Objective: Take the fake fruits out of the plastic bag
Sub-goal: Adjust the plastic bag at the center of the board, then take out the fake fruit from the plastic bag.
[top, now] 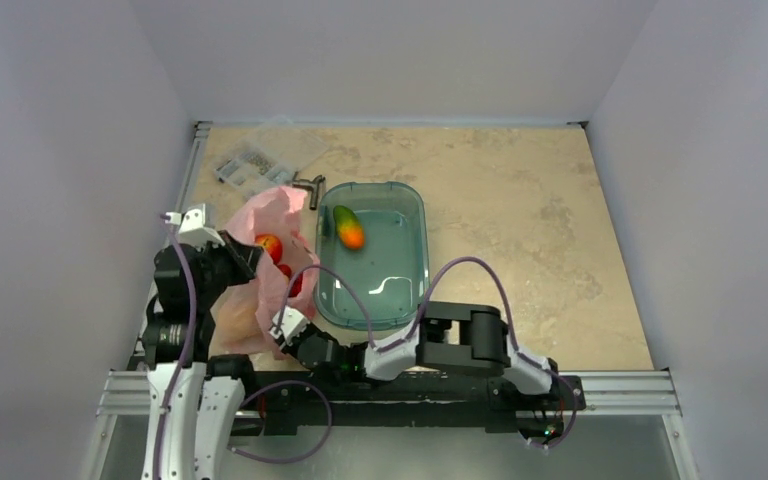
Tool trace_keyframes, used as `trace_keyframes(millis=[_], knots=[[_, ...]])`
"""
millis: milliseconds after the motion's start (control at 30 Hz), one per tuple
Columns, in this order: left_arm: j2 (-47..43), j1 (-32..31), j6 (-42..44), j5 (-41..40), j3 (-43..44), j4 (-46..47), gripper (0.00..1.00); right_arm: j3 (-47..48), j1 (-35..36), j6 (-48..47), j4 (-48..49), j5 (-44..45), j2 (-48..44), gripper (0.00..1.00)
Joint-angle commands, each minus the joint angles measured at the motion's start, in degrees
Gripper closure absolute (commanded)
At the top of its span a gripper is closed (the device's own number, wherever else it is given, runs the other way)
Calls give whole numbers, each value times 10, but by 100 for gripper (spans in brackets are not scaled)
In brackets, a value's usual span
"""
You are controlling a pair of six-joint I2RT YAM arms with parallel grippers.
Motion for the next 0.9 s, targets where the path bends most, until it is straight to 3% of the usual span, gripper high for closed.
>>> trace_keyframes(millis=[0, 200, 300, 533, 733, 867], knots=[[-72, 3, 42, 72, -40, 100, 100, 11, 1, -33, 67, 77, 32, 74], [-44, 3, 54, -35, -9, -16, 100, -45, -4, 11, 32, 4, -91, 69], [-25, 3, 55, -57, -1, -40, 100, -48, -13, 26, -21, -42, -147, 59], [-8, 3, 84, -67, 38, -99, 100, -49, -33, 52, -102, -113, -230, 50], [-38, 3, 81, -78, 35, -112, 100, 36, -78, 88, -158, -180, -195, 56], [-57, 1, 73, -115, 27, -115, 100, 105, -100, 107, -201, -172, -149, 71]])
